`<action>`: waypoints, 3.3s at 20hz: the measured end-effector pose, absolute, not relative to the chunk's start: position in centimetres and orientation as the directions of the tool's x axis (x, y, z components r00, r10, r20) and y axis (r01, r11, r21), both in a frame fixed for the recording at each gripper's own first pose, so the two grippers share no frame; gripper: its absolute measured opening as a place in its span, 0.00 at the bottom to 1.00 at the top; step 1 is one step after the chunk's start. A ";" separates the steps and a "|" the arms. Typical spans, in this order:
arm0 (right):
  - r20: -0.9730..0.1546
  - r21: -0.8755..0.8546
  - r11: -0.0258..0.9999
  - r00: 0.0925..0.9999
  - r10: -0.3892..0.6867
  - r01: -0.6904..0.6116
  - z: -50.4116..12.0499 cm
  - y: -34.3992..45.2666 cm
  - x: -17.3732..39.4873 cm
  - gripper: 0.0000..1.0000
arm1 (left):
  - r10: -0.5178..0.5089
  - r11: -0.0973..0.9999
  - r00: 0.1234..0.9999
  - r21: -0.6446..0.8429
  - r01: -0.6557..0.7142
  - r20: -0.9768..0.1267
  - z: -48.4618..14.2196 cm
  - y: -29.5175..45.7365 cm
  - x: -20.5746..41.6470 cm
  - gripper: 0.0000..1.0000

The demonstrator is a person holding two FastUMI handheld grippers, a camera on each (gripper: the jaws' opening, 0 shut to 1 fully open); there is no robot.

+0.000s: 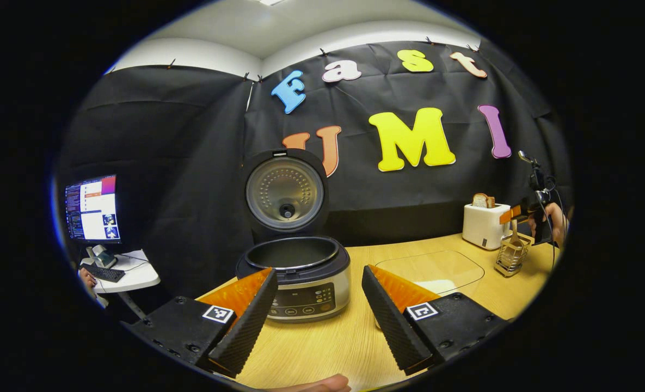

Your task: Close the left gripper, press the button to open the rice cooker; take a wooden spoon from the chopstick holder with the right hand, scoop a spoonful of rice and pour it into the rice cooker, then put the wooden spoon back into the chopstick holder.

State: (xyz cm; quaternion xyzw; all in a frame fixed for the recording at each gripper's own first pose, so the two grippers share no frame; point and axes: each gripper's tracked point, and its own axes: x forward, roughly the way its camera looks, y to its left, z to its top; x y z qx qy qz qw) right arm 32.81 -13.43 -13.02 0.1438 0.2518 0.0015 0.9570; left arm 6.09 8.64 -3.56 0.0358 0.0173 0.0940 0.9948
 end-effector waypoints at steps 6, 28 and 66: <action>-0.505 0.314 0.947 0.857 0.104 0.069 -13.4 -13.4 33.1 0.25 | 0.221 0.973 0.975 0.078 -0.219 -0.014 -2.9 9.8 5.7 0.99; -0.400 0.062 0.997 0.916 -0.019 0.048 -4.9 -8.2 25.2 0.14 | 0.208 0.977 0.977 0.041 -0.210 0.038 1.5 12.6 1.7 0.99; -0.344 -0.356 0.907 0.934 0.098 -0.226 -10.6 23.0 20.8 0.14 | 0.153 0.988 0.988 0.010 -0.153 -0.017 1.3 13.6 0.7 1.00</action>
